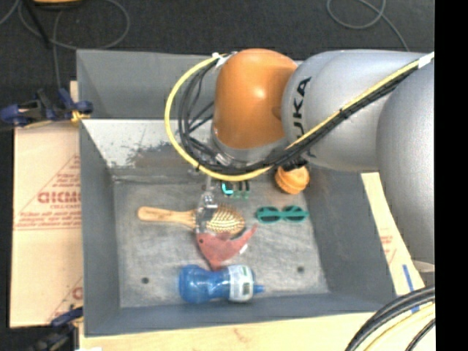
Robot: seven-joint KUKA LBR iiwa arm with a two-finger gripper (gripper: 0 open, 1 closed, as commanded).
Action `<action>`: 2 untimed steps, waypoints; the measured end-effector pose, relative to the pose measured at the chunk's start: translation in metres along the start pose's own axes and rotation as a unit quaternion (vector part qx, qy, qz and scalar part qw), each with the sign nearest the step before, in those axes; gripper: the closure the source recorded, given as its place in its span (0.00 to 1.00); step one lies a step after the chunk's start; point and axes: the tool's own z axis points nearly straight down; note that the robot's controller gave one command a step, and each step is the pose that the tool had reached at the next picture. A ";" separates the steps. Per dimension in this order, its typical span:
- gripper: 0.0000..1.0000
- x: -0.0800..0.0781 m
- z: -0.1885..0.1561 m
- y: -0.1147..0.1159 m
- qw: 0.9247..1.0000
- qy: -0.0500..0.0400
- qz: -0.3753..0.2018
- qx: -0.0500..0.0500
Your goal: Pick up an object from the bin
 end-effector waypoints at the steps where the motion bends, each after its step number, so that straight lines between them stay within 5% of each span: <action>1: 0.00 -0.001 -0.004 -0.001 1.000 -0.003 0.002 0.000; 2: 0.00 -0.021 0.054 -0.014 0.999 -0.005 0.054 -0.001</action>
Offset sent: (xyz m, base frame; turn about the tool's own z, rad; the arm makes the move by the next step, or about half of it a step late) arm 0.0360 -0.0271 -0.1149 0.2129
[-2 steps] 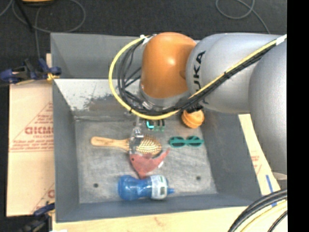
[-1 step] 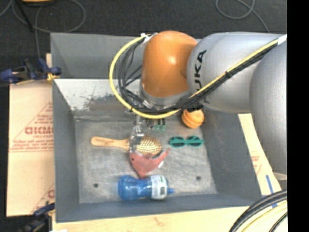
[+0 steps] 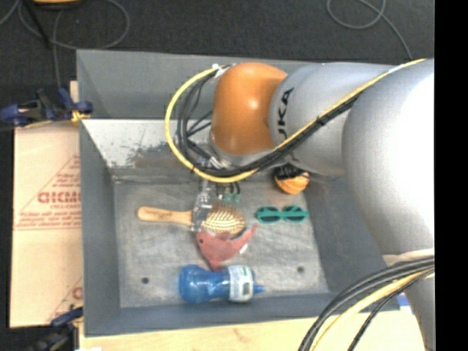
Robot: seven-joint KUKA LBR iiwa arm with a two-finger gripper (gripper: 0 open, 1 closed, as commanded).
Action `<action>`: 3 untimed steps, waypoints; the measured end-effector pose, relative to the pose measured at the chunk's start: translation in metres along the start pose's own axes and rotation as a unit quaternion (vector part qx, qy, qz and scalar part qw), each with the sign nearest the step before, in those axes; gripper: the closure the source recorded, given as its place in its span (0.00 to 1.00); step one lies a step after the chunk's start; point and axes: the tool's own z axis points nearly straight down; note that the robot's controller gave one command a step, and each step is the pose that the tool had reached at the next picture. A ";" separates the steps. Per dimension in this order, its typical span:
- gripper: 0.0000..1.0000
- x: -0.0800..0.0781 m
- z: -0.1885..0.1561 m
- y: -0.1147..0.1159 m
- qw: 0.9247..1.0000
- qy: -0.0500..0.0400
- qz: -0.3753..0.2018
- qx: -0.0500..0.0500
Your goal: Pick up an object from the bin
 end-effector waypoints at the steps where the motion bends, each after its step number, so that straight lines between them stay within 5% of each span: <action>1: 0.00 -0.012 0.055 -0.008 1.000 0.004 0.015 0.002; 2: 0.00 -0.009 0.056 -0.003 0.998 0.001 -0.066 0.001; 3: 0.00 0.015 0.057 0.000 0.995 -0.002 0.102 -0.001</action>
Offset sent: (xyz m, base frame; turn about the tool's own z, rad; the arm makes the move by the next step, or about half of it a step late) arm 0.0018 0.0041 -0.0609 0.0921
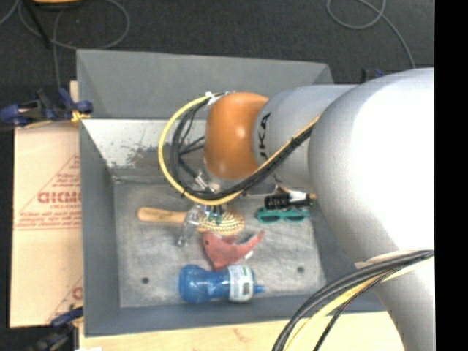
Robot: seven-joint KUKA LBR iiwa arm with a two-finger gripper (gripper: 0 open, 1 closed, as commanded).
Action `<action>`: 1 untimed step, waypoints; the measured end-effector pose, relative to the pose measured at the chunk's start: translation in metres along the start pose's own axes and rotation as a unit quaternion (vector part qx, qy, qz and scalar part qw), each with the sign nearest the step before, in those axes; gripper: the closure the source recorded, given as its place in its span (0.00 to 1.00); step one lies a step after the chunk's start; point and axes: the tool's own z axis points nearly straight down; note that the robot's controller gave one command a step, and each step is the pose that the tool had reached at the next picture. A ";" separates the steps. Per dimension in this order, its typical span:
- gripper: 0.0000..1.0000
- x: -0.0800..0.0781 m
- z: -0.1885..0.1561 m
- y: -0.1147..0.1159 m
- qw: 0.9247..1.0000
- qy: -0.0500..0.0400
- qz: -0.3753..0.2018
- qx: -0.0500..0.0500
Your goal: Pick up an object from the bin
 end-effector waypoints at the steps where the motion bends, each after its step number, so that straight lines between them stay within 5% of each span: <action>1: 1.00 -0.026 -0.003 0.001 0.986 0.002 -0.167 0.001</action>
Offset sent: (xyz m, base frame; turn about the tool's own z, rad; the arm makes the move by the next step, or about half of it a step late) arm 0.0000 0.0000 0.0000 0.0000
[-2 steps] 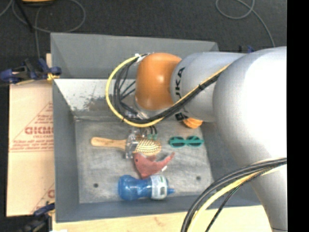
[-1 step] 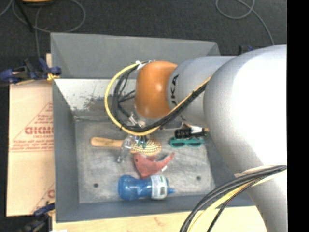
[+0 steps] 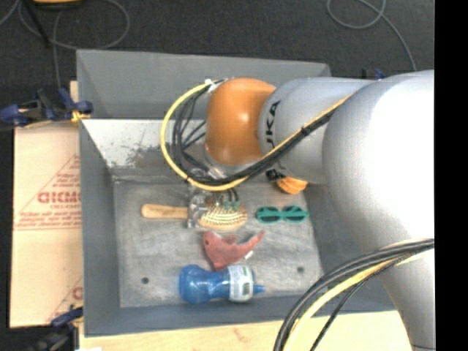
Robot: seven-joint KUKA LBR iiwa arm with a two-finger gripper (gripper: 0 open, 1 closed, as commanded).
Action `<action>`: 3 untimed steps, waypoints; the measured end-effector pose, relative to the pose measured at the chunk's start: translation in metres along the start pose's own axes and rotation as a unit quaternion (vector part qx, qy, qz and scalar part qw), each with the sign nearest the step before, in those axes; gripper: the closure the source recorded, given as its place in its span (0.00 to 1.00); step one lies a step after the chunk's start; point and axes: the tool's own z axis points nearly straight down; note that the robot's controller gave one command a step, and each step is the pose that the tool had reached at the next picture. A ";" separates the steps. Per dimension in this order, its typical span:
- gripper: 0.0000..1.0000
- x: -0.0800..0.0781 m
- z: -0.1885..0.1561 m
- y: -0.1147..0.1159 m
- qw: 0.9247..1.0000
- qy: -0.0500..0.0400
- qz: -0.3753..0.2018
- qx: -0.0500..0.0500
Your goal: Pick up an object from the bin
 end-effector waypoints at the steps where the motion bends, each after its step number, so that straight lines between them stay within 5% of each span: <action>1: 1.00 0.000 0.000 0.000 1.000 0.000 0.000 0.000; 3: 1.00 0.001 -0.004 0.000 1.000 0.002 0.001 0.000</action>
Offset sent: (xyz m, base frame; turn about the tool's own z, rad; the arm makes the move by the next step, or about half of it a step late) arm 0.0000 0.0000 0.0015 0.0000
